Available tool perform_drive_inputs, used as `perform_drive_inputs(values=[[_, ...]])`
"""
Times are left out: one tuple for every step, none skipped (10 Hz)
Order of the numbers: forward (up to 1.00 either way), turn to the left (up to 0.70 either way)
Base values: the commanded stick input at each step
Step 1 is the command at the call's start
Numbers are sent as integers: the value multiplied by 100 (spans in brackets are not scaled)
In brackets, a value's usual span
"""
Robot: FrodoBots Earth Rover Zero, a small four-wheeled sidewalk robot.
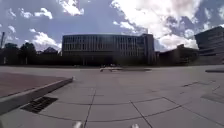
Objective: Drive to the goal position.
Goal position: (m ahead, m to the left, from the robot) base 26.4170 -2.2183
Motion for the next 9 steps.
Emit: perform_drive_inputs(values=[[5, 0], [5, 0], [5, 0], [6, 0], [6, 0], [6, 0], [6, 0], [6, 0], [6, 0]])
